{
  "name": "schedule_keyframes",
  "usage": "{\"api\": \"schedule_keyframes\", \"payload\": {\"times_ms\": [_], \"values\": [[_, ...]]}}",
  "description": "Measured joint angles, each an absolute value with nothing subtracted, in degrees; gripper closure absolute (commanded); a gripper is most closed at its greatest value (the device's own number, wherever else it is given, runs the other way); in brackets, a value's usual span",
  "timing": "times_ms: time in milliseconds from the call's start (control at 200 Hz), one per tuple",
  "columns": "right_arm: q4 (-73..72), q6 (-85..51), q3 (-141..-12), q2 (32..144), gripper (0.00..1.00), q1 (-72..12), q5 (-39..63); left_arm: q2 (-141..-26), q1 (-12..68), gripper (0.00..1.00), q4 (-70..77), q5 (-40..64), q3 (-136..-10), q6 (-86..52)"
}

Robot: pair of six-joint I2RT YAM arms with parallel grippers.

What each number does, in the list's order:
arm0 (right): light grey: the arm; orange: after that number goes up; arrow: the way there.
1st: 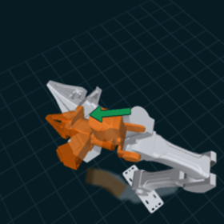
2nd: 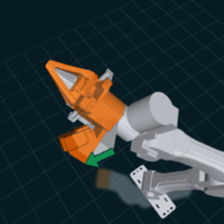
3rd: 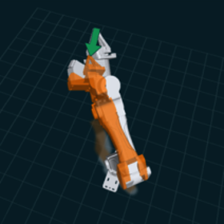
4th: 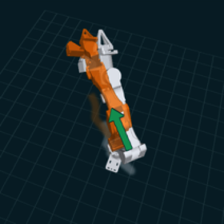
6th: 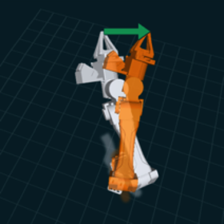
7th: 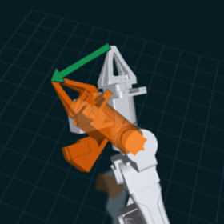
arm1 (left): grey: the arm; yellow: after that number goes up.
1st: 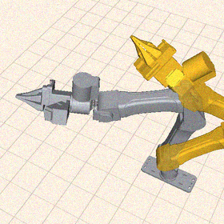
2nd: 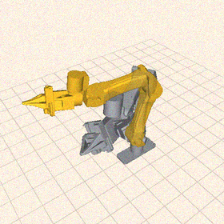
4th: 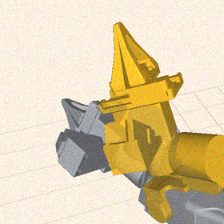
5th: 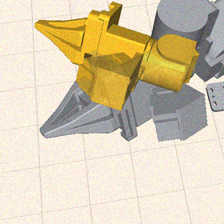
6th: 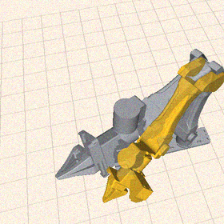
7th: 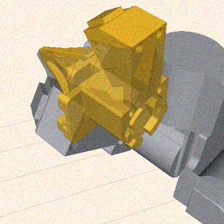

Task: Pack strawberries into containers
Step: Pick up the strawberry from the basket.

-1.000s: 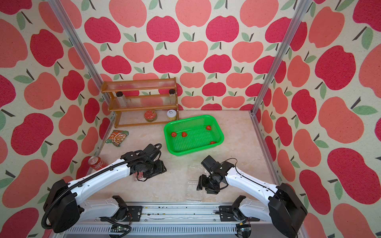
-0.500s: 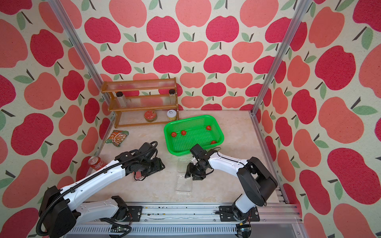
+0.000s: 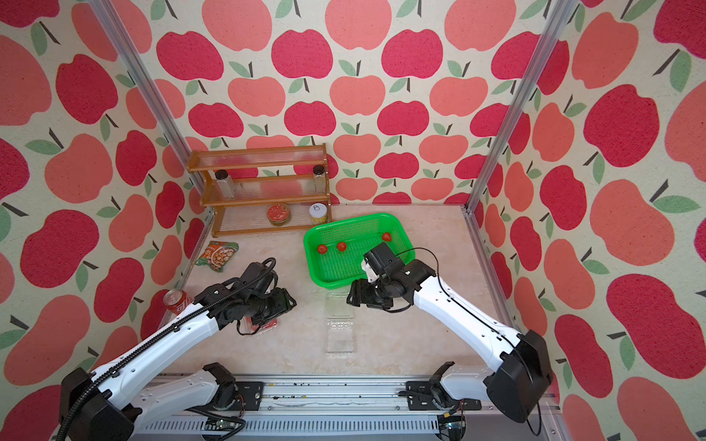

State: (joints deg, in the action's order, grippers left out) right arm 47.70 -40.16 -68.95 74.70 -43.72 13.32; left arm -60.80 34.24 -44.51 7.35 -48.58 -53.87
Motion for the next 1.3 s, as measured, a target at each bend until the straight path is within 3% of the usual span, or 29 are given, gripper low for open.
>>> {"api": "schedule_keyframes", "payload": {"times_ms": [135, 300, 580, 895, 1296], "values": [[45.3, -35.42, -79.75, 82.37, 0.29, -38.37, 12.45, -61.21, 31.7, 0.32, -44.25, 8.45, -48.6, -52.69], [40.42, -30.06, -89.8, 101.65, 0.29, -32.4, 11.99, -63.07, 30.59, 0.31, -43.79, 8.97, -49.04, -51.46], [36.93, -24.8, -105.12, 125.47, 0.3, -31.11, 10.68, -64.95, 27.64, 0.3, -40.73, 10.13, -49.15, -50.81], [36.47, -24.03, -118.15, 136.07, 0.3, -31.11, 10.59, -65.69, 24.16, 0.3, -40.18, 13.02, -49.12, -49.32], [35.35, -24.05, -119.02, 138.78, 0.35, -31.11, 11.22, -65.23, 21.76, 0.3, -40.18, 14.46, -48.27, -49.3]]}}
